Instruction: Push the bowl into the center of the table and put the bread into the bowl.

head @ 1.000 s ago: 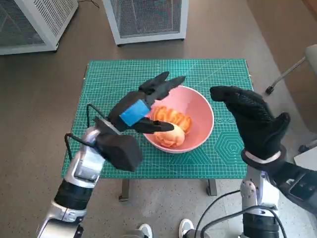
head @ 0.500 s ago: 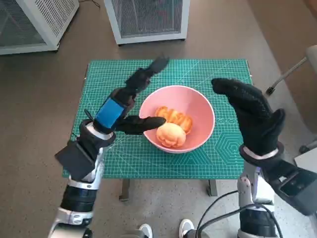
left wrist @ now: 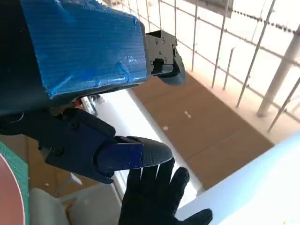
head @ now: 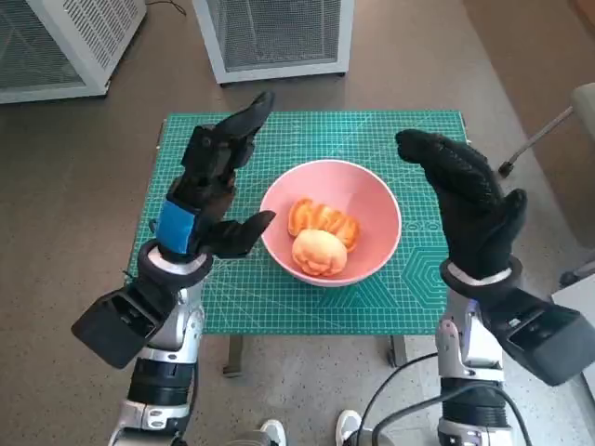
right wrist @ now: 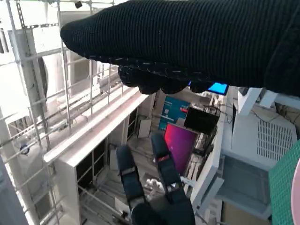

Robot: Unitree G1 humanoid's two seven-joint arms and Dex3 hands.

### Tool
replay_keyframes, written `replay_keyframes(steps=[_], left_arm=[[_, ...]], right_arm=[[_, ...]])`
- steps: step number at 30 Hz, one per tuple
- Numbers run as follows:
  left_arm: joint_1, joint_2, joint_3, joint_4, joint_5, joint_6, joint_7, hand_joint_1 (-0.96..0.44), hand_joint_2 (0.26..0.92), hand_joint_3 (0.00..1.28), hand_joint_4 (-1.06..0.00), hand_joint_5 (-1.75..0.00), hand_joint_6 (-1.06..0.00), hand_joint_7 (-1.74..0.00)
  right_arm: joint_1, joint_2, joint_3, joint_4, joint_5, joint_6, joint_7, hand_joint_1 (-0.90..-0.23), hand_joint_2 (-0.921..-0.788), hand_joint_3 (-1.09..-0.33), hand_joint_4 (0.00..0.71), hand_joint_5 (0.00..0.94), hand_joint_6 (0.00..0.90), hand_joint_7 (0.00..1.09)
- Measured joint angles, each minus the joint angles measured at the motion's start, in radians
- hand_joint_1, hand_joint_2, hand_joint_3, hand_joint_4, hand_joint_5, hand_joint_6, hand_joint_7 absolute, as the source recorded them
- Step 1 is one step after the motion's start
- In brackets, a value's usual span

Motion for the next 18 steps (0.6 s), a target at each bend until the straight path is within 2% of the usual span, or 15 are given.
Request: replay_keyframes(steps=[7,11,18], left_arm=[[0.0,0.0,0.035,0.037,-0.043,-0.027,-0.023,-0.63,0.919,0.5,0.0,-0.28,0.0,-0.61],[-0.001,-0.001,0.049,0.048,-0.076,-0.031,-0.039,-0.61,0.888,0.56,0.0,-0.25,0.0,-0.58],[-0.005,-0.001,0.068,0.057,-0.105,-0.036,-0.063,-0.64,0.872,0.62,0.0,-0.27,0.0,-0.52]], right_arm=[[-0.002,0.011,0.014,0.007,-0.018,-0.001,-0.03,-0.393,-0.92,-0.442,0.315,0.0,0.049,0.77],[-0.004,0.012,0.021,0.015,-0.034,-0.004,-0.039,-0.391,-0.916,-0.446,0.312,0.0,0.042,0.77],[-0.011,0.012,0.025,0.036,-0.056,-0.018,-0.057,-0.405,-0.916,-0.442,0.31,0.0,0.027,0.78]])
